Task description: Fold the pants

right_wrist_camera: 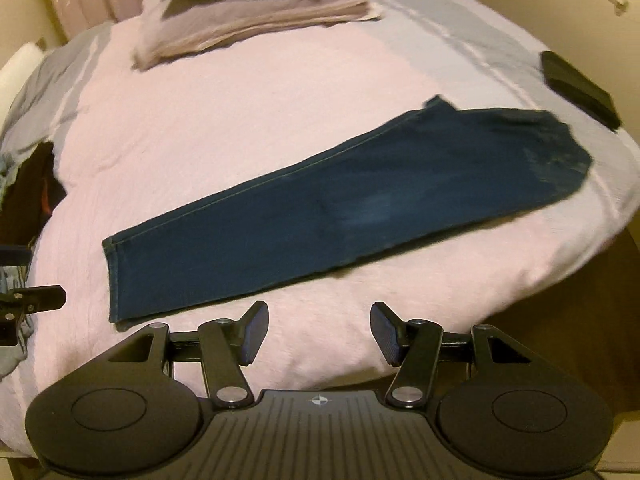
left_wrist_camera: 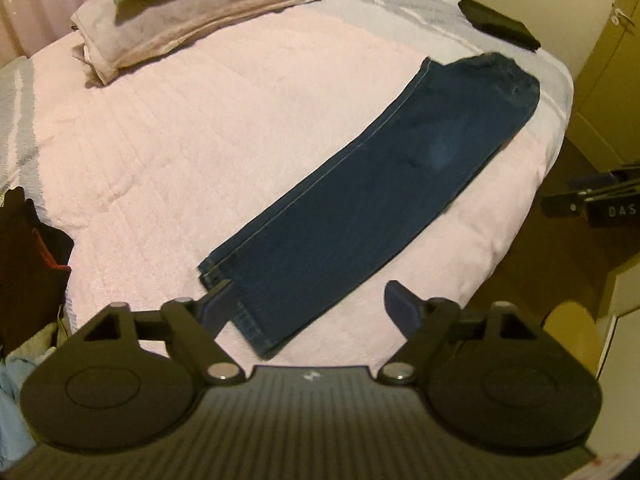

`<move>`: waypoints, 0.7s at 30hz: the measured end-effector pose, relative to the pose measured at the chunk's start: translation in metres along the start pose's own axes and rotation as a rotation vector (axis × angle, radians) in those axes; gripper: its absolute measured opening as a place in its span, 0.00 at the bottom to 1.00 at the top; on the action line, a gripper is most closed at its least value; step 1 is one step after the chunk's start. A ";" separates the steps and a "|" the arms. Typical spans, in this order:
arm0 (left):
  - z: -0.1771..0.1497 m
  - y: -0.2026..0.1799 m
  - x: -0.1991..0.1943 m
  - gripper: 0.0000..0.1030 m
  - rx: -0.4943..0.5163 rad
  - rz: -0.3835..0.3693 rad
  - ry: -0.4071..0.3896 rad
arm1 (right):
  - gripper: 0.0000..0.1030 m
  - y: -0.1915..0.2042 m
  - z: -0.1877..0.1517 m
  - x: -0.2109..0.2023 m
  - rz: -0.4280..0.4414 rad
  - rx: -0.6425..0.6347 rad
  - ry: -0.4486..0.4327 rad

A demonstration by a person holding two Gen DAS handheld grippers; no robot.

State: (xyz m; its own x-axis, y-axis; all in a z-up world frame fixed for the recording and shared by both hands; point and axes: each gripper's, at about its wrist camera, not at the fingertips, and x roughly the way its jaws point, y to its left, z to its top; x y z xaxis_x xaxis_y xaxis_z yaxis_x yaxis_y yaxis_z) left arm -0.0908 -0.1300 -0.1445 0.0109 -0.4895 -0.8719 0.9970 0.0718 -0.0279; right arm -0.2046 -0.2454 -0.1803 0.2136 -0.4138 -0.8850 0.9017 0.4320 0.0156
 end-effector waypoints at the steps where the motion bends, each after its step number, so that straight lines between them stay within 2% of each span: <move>1: 0.001 -0.007 -0.002 0.89 0.001 0.008 -0.001 | 0.53 -0.007 0.000 -0.006 0.000 -0.003 -0.002; 5: 0.000 -0.038 -0.010 0.93 -0.002 0.047 0.002 | 0.53 -0.031 -0.003 -0.024 0.009 -0.029 0.009; 12: -0.005 -0.077 -0.020 0.97 -0.024 0.113 0.006 | 0.53 -0.046 -0.013 -0.036 0.036 -0.137 0.028; 21: -0.013 -0.089 -0.025 0.99 0.016 0.166 0.011 | 0.53 -0.059 -0.019 -0.035 0.091 -0.149 0.034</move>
State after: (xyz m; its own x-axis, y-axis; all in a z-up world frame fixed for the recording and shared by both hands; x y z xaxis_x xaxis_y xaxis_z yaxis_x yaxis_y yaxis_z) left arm -0.1807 -0.1126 -0.1267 0.1749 -0.4623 -0.8693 0.9826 0.1373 0.1248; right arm -0.2720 -0.2412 -0.1591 0.2766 -0.3409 -0.8985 0.8130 0.5816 0.0296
